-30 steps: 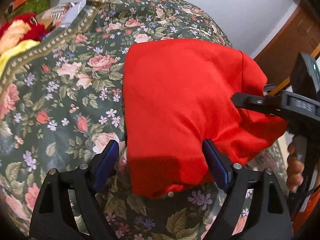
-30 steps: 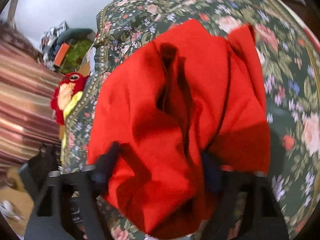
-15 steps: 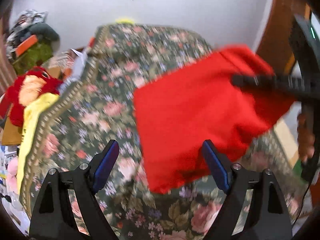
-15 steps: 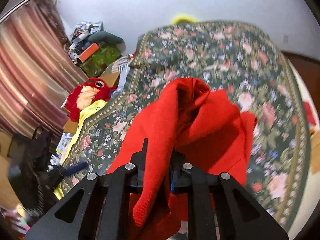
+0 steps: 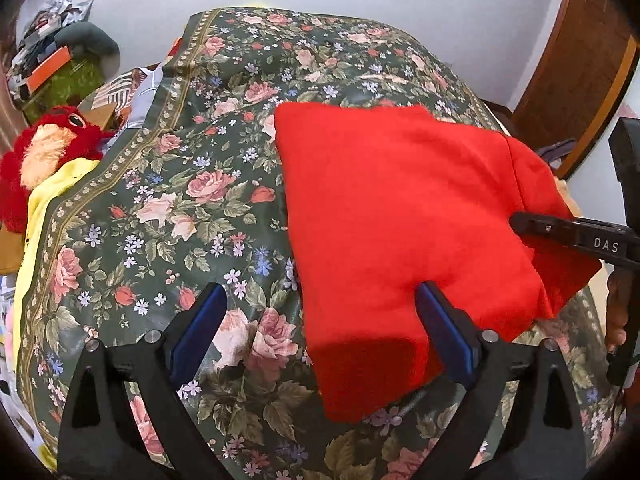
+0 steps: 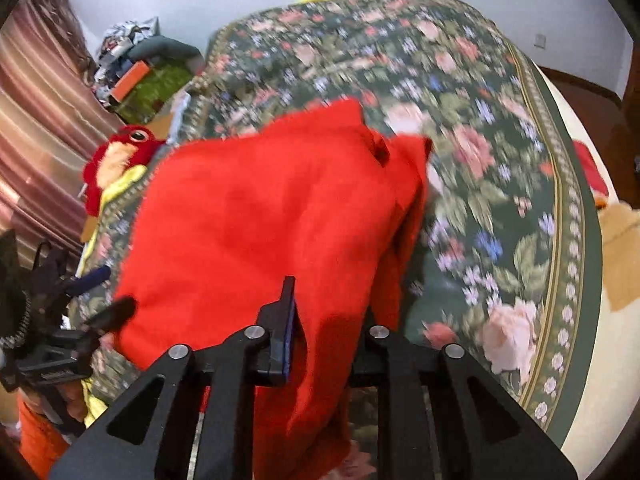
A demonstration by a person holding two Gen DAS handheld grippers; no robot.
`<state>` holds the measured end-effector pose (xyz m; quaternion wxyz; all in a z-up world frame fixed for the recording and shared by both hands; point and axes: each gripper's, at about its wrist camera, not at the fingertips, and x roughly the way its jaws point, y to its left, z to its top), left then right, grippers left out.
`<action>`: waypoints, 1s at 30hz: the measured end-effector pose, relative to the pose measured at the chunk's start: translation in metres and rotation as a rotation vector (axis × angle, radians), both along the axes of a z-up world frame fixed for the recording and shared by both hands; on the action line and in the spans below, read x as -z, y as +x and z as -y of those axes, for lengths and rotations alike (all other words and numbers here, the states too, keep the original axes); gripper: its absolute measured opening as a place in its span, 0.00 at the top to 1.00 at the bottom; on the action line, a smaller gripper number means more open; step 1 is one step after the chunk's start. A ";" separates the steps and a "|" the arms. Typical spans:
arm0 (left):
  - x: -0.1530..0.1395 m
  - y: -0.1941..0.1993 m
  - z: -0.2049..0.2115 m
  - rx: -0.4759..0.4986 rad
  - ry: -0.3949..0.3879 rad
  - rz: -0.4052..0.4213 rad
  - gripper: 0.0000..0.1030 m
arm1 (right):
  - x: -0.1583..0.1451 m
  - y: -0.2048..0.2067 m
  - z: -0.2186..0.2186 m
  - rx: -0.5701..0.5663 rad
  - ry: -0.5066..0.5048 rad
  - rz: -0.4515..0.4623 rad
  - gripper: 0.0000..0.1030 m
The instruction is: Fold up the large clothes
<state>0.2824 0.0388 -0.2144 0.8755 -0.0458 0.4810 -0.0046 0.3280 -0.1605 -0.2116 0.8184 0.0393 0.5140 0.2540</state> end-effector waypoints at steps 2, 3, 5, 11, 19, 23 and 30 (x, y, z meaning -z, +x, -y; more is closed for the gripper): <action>0.001 -0.003 0.001 0.002 0.019 0.003 0.06 | 0.000 -0.003 0.008 0.007 -0.009 0.004 0.81; 0.001 -0.004 0.001 0.002 0.021 0.004 0.06 | 0.000 -0.005 0.011 0.012 -0.013 0.006 0.77; 0.002 -0.006 -0.001 -0.003 0.014 -0.003 0.06 | 0.000 -0.010 0.019 0.017 -0.033 0.006 0.66; -0.001 -0.018 -0.002 -0.011 0.020 -0.005 0.07 | 0.000 -0.027 0.029 0.008 -0.170 0.040 0.45; -0.020 -0.016 -0.017 0.002 0.032 0.011 0.07 | -0.018 -0.024 0.047 0.074 -0.108 0.004 0.31; -0.021 -0.001 -0.029 -0.002 -0.028 0.009 0.07 | -0.026 -0.011 0.046 0.119 0.008 -0.029 0.19; 0.005 0.038 -0.048 -0.008 -0.279 -0.073 0.07 | -0.003 0.018 0.026 0.113 0.144 -0.175 0.18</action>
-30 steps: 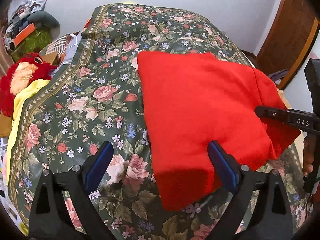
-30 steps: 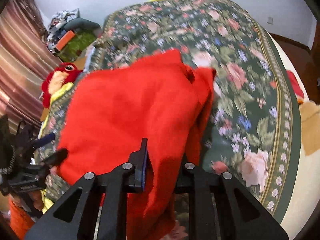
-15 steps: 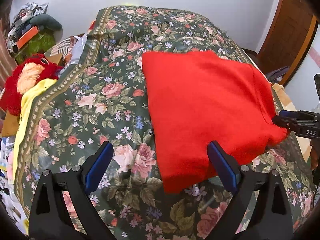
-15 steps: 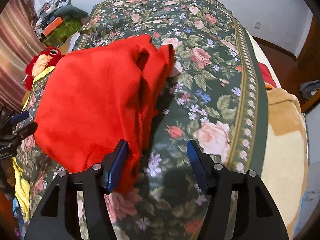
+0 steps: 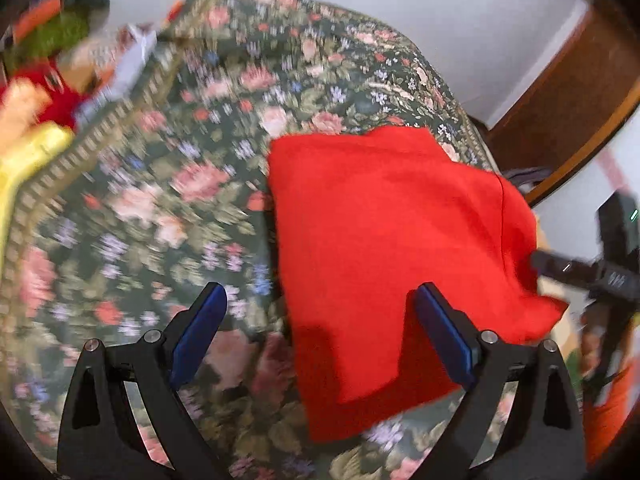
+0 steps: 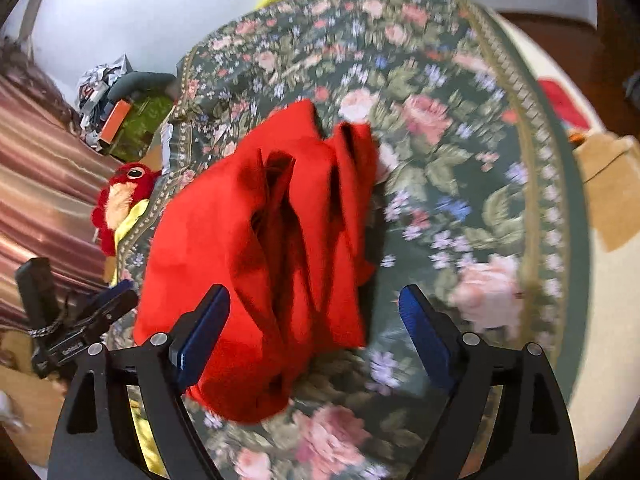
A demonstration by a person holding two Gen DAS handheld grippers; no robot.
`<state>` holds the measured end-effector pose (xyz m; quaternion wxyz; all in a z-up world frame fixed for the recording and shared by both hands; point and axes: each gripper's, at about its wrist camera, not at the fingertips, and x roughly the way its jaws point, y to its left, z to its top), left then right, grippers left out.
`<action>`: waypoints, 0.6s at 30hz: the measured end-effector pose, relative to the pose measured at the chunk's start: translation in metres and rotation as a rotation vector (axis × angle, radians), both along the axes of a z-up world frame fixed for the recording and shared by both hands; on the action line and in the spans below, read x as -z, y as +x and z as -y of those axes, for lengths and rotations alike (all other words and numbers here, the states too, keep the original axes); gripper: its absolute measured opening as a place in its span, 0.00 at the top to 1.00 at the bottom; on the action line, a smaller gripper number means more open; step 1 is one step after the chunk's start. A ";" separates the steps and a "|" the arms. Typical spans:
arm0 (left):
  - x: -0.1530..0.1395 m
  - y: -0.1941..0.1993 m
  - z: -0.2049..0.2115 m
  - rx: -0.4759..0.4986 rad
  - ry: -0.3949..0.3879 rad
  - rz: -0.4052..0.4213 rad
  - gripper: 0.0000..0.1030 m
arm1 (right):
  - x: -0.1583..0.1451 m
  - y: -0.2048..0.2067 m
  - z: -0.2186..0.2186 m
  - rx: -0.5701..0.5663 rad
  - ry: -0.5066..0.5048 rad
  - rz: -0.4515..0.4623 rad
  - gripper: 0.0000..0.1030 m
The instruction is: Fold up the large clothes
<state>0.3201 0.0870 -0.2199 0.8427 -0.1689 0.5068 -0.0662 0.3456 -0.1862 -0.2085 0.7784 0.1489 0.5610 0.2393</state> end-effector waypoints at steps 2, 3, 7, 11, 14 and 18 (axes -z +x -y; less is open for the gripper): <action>0.018 0.012 -0.010 -0.011 -0.137 -0.049 0.07 | 0.011 0.008 -0.010 -0.019 0.004 -0.030 0.18; 0.026 0.017 -0.013 -0.017 -0.189 -0.067 0.07 | 0.014 0.010 -0.013 -0.028 0.000 -0.038 0.18; 0.049 0.029 -0.020 -0.020 -0.329 -0.104 0.07 | 0.032 0.020 -0.022 -0.055 -0.014 -0.062 0.17; 0.068 0.040 -0.020 -0.018 -0.443 -0.138 0.05 | 0.041 0.029 -0.020 -0.058 0.025 -0.078 0.14; 0.079 0.048 -0.021 -0.020 -0.505 -0.162 0.04 | 0.040 0.033 -0.024 -0.081 0.028 -0.059 0.12; 0.085 0.054 -0.022 -0.020 -0.553 -0.167 0.04 | 0.043 0.036 -0.024 -0.075 0.048 -0.050 0.14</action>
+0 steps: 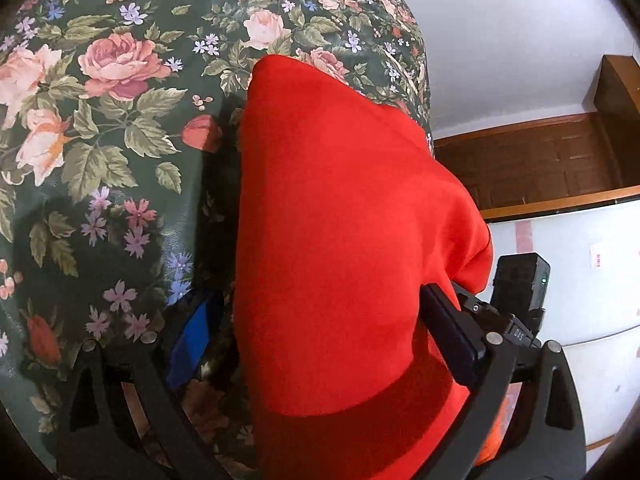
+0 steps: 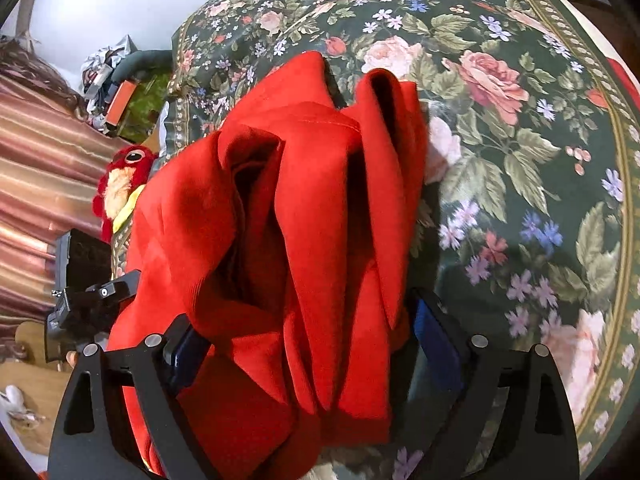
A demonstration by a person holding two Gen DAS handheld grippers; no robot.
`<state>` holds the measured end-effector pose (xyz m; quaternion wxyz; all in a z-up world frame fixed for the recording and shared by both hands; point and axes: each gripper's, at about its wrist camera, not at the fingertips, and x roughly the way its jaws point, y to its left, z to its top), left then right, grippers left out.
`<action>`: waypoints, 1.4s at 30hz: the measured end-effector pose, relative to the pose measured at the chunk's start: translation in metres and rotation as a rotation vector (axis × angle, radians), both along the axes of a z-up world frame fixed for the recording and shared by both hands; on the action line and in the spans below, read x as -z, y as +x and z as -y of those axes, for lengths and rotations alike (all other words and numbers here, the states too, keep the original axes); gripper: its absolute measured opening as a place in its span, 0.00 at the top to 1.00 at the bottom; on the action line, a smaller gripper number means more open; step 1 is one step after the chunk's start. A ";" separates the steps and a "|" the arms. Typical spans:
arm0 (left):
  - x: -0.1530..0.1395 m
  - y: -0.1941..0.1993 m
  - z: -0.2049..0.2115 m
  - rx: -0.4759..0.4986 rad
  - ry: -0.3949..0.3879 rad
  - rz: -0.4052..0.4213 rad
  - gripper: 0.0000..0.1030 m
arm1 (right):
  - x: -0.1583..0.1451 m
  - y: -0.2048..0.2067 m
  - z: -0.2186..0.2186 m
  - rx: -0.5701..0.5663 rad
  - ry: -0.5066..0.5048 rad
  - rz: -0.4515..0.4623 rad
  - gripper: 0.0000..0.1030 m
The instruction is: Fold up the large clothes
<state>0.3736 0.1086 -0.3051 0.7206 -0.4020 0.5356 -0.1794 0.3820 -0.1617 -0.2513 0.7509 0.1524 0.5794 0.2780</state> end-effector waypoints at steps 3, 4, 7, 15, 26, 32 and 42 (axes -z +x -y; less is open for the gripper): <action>-0.002 -0.001 -0.001 -0.002 -0.005 0.007 0.09 | 0.001 0.001 0.001 0.008 0.028 -0.012 0.20; -0.003 -0.002 -0.001 -0.003 -0.005 0.011 0.12 | 0.001 0.001 0.001 0.004 0.038 -0.018 0.26; -0.012 -0.010 -0.001 0.007 0.026 0.044 0.24 | 0.004 0.000 0.000 -0.004 0.088 -0.062 0.45; -0.053 -0.030 -0.006 0.027 0.074 0.131 0.52 | -0.030 -0.014 -0.024 -0.028 0.076 -0.031 0.67; -0.134 -0.052 -0.079 -0.073 0.152 0.296 0.52 | -0.100 -0.012 -0.115 -0.124 0.112 0.142 0.68; -0.143 -0.036 -0.130 -0.131 0.215 0.315 0.52 | -0.098 0.018 -0.176 -0.166 0.124 0.185 0.68; -0.061 0.023 -0.195 -0.195 0.288 0.164 0.52 | -0.019 0.068 -0.237 -0.170 0.056 0.111 0.68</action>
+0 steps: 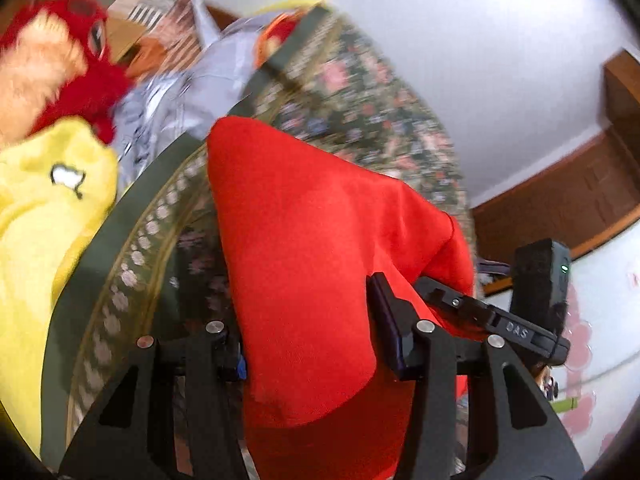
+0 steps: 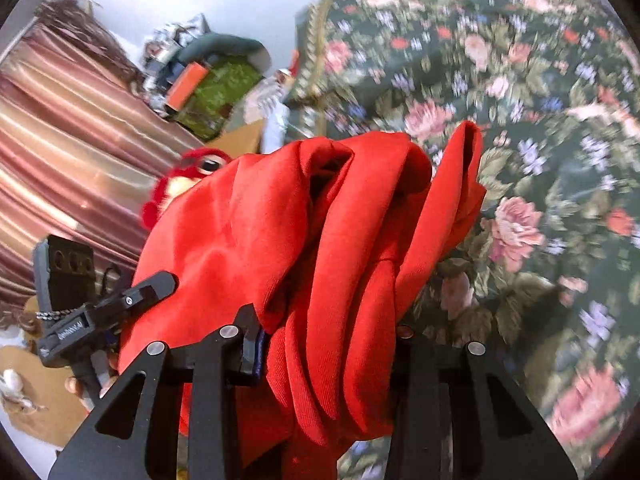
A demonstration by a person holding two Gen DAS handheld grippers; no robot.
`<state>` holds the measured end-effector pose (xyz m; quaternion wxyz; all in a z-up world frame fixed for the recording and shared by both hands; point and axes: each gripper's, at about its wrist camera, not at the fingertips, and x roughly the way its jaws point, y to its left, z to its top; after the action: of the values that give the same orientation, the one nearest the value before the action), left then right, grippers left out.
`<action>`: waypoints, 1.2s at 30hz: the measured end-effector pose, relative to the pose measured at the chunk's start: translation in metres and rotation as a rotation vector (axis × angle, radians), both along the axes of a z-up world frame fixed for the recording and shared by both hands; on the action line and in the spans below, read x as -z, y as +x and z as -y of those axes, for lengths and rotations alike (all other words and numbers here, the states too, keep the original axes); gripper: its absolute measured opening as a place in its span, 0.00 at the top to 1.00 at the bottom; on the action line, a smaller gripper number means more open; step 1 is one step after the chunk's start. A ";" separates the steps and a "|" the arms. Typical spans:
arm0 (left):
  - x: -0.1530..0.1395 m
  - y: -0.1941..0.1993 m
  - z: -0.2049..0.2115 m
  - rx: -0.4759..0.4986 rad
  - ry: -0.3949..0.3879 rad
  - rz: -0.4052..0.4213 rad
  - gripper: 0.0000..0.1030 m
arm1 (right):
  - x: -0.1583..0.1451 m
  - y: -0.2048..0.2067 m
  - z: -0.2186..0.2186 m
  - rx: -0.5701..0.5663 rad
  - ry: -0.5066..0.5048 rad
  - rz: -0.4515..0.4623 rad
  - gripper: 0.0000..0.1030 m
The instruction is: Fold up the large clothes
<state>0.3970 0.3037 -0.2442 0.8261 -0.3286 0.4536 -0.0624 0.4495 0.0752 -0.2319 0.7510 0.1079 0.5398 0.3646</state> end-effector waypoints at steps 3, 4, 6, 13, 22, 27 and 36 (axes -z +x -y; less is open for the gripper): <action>0.043 0.018 -0.009 -0.010 0.028 -0.109 0.50 | 0.029 0.009 -0.010 0.000 -0.068 -0.038 0.68; 0.055 0.020 -0.009 -0.013 0.057 -0.137 0.46 | 0.039 0.010 -0.011 -0.010 -0.093 -0.046 0.67; 0.056 0.014 -0.007 -0.011 0.080 -0.095 0.43 | 0.044 0.005 -0.007 -0.028 -0.112 -0.005 0.62; 0.035 -0.008 0.018 -0.018 0.279 -0.105 0.27 | 0.027 -0.017 0.007 -0.064 -0.236 0.095 0.42; 0.036 -0.054 0.046 -0.019 0.386 -0.137 0.10 | 0.019 -0.057 0.026 -0.083 -0.399 0.182 0.24; 0.034 -0.076 0.055 -0.091 0.377 -0.162 0.10 | 0.009 -0.079 0.031 -0.087 -0.440 0.197 0.24; -0.025 -0.113 0.079 -0.081 0.480 -0.121 0.11 | -0.057 -0.116 0.065 -0.013 -0.329 0.213 0.24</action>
<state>0.2838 0.2251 -0.2196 0.8536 -0.1438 0.4906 0.1000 0.3340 0.0100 -0.1744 0.8092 -0.0588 0.5101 0.2857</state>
